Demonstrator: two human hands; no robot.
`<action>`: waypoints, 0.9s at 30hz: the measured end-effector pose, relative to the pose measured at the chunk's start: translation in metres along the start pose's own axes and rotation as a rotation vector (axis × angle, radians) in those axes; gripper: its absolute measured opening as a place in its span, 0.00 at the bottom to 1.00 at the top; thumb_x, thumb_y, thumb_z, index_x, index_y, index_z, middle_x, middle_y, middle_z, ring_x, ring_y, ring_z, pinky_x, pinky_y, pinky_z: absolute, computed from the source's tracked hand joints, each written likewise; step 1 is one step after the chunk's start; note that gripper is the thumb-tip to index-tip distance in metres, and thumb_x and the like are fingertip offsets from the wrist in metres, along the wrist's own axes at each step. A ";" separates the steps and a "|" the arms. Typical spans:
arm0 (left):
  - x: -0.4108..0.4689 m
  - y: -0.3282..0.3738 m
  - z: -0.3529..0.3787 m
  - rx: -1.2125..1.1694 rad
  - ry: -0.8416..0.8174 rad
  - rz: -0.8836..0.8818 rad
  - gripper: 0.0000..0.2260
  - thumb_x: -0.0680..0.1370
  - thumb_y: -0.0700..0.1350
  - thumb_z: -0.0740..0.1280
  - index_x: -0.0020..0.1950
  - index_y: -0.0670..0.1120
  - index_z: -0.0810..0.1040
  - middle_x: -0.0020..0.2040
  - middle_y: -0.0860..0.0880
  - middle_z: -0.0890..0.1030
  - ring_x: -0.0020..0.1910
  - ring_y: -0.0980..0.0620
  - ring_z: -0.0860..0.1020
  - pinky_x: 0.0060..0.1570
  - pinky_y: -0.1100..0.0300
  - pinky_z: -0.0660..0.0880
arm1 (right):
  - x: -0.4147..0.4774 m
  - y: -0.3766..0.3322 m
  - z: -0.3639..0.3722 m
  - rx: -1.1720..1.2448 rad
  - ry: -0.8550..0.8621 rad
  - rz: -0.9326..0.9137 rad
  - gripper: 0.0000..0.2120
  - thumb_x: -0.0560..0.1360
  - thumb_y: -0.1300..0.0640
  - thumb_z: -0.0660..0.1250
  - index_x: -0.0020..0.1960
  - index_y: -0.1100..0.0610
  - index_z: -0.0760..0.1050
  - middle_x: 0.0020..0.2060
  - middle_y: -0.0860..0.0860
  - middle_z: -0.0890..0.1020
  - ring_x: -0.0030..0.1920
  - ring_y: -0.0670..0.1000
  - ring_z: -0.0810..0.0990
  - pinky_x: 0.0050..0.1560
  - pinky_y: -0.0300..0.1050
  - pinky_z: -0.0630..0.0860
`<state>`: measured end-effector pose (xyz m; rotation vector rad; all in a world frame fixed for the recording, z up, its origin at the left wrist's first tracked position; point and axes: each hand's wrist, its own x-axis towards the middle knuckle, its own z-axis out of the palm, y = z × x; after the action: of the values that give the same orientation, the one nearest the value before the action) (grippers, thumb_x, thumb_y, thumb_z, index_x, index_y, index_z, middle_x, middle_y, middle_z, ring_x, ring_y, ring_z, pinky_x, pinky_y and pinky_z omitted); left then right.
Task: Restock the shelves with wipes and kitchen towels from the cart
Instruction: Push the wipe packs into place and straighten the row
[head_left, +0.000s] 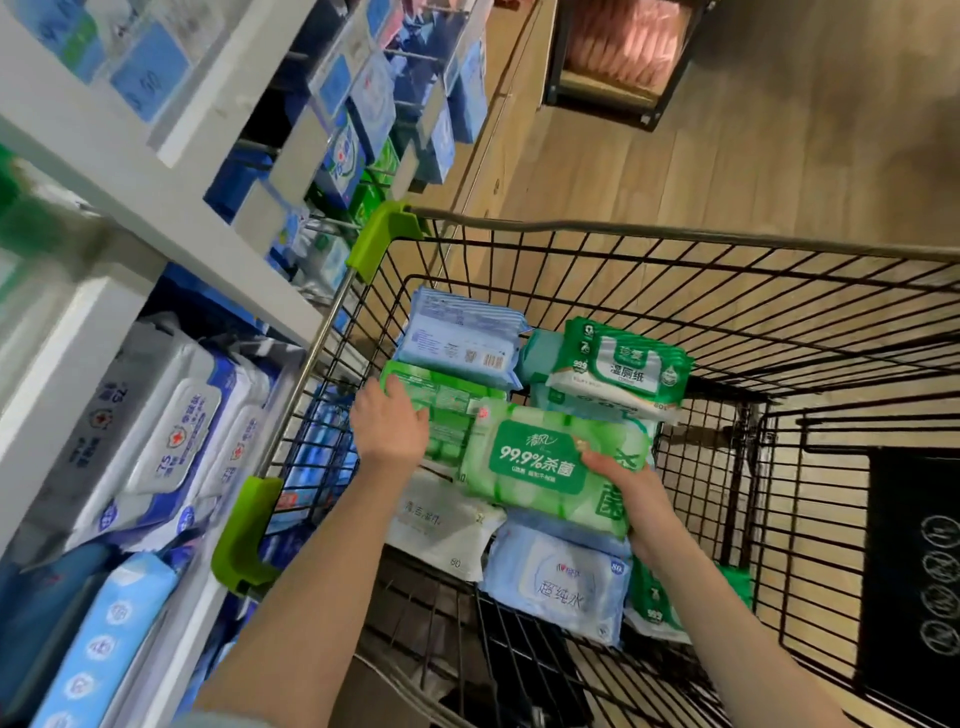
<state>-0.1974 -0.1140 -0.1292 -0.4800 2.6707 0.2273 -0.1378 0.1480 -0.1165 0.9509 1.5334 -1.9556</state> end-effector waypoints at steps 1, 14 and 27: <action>0.003 -0.002 0.006 0.038 -0.038 -0.010 0.29 0.79 0.53 0.63 0.73 0.38 0.60 0.69 0.38 0.66 0.68 0.41 0.65 0.66 0.48 0.66 | 0.002 -0.001 -0.003 0.008 0.004 0.009 0.28 0.61 0.55 0.76 0.60 0.60 0.76 0.50 0.56 0.85 0.50 0.59 0.84 0.53 0.55 0.79; 0.011 -0.012 0.023 -0.413 -0.367 -0.335 0.41 0.74 0.64 0.65 0.75 0.37 0.58 0.71 0.38 0.66 0.68 0.39 0.67 0.61 0.48 0.70 | 0.018 -0.017 -0.028 -0.115 0.110 -0.032 0.23 0.62 0.53 0.77 0.56 0.53 0.76 0.49 0.53 0.85 0.49 0.57 0.84 0.56 0.58 0.78; 0.009 -0.023 0.019 -1.020 -0.557 -0.451 0.52 0.60 0.66 0.76 0.76 0.43 0.60 0.74 0.44 0.64 0.71 0.43 0.64 0.69 0.46 0.63 | 0.024 -0.002 -0.044 -0.122 0.162 0.013 0.21 0.68 0.54 0.75 0.59 0.54 0.75 0.51 0.54 0.84 0.50 0.59 0.83 0.56 0.62 0.77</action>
<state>-0.1902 -0.1335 -0.1523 -1.0879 1.6789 1.3594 -0.1449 0.1925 -0.1394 1.0857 1.7098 -1.7908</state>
